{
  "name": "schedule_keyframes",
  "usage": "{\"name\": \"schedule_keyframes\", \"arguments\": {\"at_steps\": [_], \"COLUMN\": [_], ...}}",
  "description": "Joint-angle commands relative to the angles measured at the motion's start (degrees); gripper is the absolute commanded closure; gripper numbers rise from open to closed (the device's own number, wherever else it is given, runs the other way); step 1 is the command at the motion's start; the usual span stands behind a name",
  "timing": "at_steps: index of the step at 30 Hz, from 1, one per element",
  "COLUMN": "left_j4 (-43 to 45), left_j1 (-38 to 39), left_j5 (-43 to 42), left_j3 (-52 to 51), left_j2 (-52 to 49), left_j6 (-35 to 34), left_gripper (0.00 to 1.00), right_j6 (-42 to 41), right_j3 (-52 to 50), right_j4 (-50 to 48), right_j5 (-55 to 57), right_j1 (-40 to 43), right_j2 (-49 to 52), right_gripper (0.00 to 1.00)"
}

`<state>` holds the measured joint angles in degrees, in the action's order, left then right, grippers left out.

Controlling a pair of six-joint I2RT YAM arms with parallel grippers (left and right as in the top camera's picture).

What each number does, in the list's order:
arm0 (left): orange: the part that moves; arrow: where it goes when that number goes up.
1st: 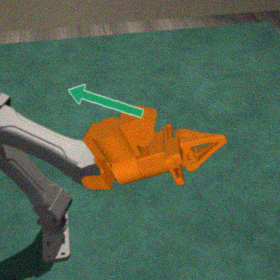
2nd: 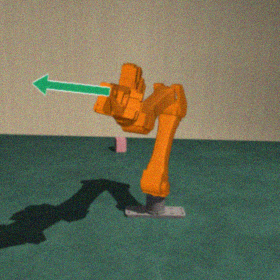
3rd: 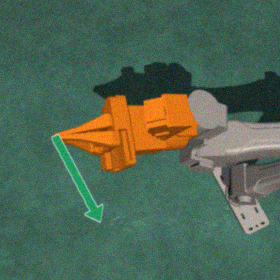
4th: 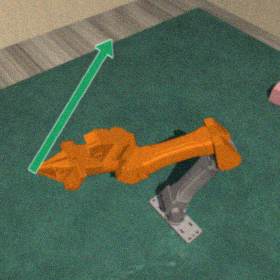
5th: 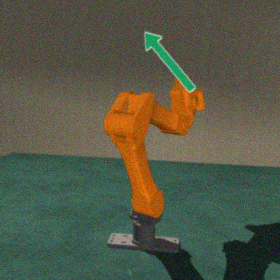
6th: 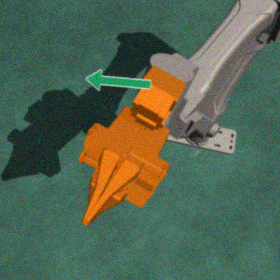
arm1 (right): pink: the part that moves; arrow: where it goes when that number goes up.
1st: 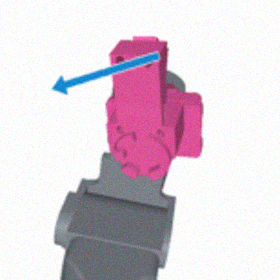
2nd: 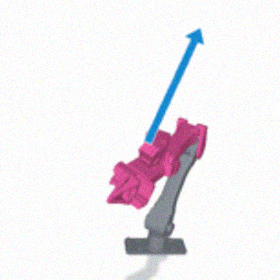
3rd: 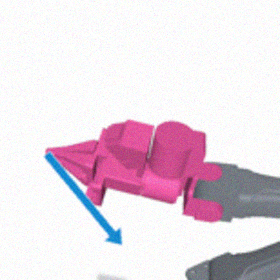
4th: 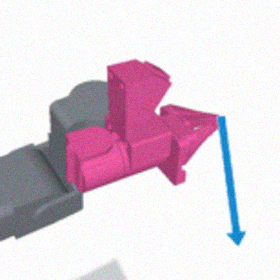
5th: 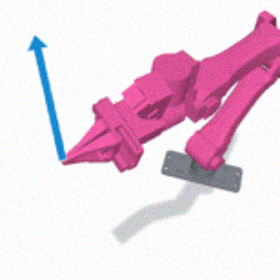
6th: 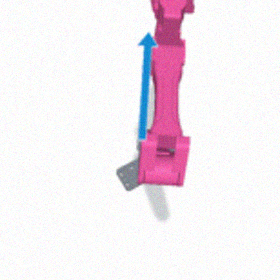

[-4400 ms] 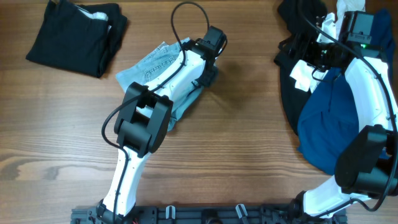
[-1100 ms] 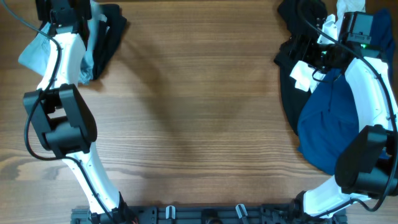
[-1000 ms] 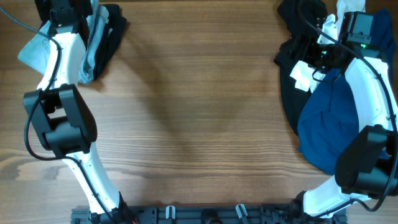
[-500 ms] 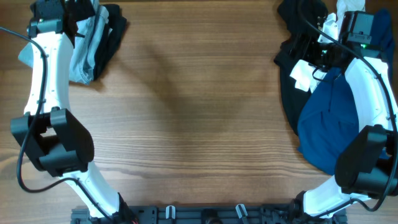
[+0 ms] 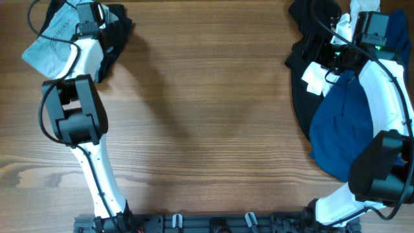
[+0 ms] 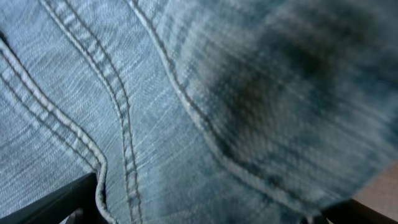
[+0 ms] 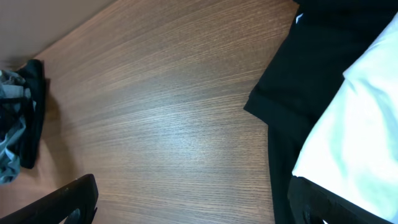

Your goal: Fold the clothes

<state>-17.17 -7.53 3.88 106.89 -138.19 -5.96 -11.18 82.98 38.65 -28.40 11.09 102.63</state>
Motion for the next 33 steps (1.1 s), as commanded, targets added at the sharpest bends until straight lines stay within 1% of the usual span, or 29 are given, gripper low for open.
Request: {"name": "schedule_keyframes", "arguments": {"at_steps": [1, 6, 12, 15, 19, 23, 27, 30, 33], "left_j4": [1.64, 2.10, -1.57, -4.90, -14.27, -21.42, -26.58, -27.08, -27.10], "left_j1": [2.58, 2.36, 1.60, 1.57, 1.60, 1.57, 1.53, 1.53, 1.53], "left_j5": [-5.35, -5.35, -5.35, -5.35, -5.35, -5.33, -5.38, -5.35, -5.35], "left_j3": [-0.11, 0.37, 1.25, 1.25, 1.25, 1.25, 1.25, 1.25, 1.22], "left_j2": [-6.27, -4.81, 5.49, 11.76, 21.92, 29.59, 34.60, 35.98, 35.98], "left_j6": [-1.81, -1.81, -1.81, -1.81, -1.81, -1.81, -1.81, -1.81, -1.81], "left_gripper": [0.00, 0.00, 0.00, 0.00, 0.00, 0.00, 0.00, 0.00, 0.00], "right_j6": [-1.49, 0.31, 5.64, 7.78, 11.39, 15.89, 20.92, 21.18, 21.31], "right_j3": [0.15, 0.15, 1.05, 2.19, 4.13, 6.25, 10.27, 11.74, 11.74], "right_j4": [-0.24, -0.50, -1.92, -1.38, -0.83, 0.66, 4.81, 5.84, 5.88], "right_j5": [0.13, 0.15, -0.04, -0.76, -4.83, -6.56, -5.44, -2.86, -2.86], "right_j1": [0.04, -0.31, -0.31, -0.31, -0.31, -0.31, -0.31, -0.31, -0.31], "right_j2": [0.02, 0.02, -0.02, -0.31, -2.36, -7.69, -16.46, -24.20, -29.97], "right_gripper": [0.01, 0.01, 0.00, 0.00, 0.00, 0.00, 0.00, 0.00, 0.00]}}
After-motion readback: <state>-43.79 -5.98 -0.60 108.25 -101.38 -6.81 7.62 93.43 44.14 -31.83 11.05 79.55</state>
